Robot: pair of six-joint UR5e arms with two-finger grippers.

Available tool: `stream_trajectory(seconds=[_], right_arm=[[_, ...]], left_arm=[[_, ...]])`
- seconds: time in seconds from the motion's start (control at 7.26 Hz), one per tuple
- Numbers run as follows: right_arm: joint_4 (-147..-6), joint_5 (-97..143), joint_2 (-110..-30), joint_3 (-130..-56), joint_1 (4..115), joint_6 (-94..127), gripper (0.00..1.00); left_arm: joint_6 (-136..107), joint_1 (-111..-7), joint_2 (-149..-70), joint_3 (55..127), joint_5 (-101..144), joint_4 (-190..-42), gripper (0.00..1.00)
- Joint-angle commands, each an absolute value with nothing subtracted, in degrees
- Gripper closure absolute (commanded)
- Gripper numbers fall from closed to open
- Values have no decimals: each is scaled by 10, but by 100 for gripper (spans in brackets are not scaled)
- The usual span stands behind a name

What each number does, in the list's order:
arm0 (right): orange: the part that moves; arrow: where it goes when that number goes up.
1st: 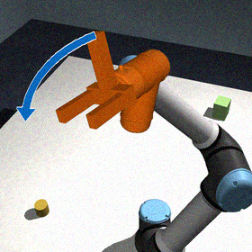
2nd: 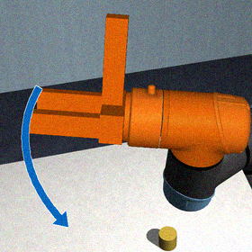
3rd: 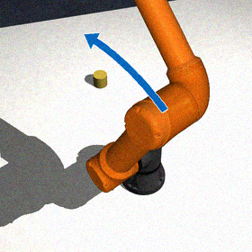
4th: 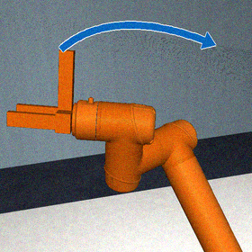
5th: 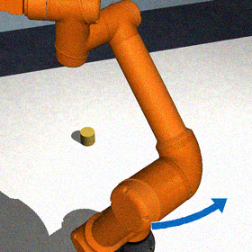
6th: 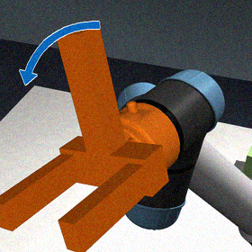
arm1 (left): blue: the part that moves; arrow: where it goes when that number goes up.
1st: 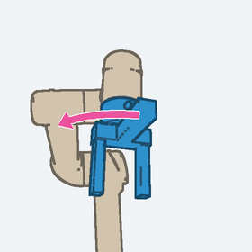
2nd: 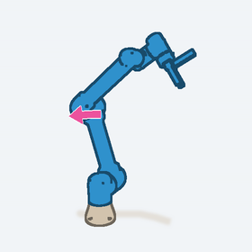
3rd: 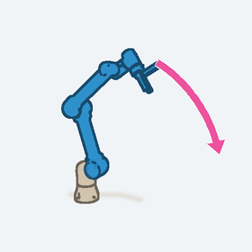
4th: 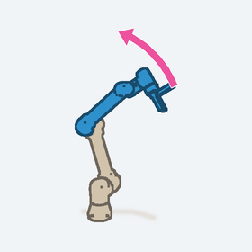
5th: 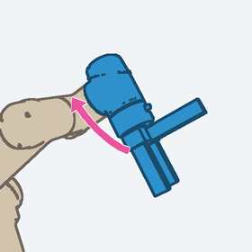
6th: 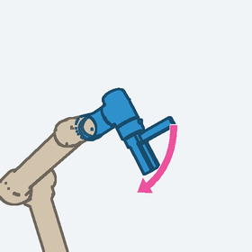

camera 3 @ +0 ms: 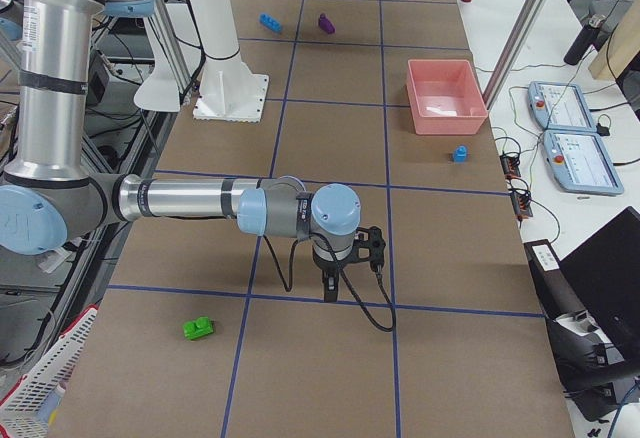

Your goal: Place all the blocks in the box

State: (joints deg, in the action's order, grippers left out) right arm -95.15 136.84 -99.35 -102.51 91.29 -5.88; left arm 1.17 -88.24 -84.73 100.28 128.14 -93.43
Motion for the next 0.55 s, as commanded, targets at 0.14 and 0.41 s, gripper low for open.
stream_trajectory(seconds=[0.14, 0.41], right_arm=[[-944, 1369, -991, -1037, 913, -55, 0], [-943, 1368, -958, -1056, 901, -31, 0]], left_arm=[[12, -882, -847, 998, 1282, -936, 0], [12, -868, -858, 1005, 1282, -945, 0]])
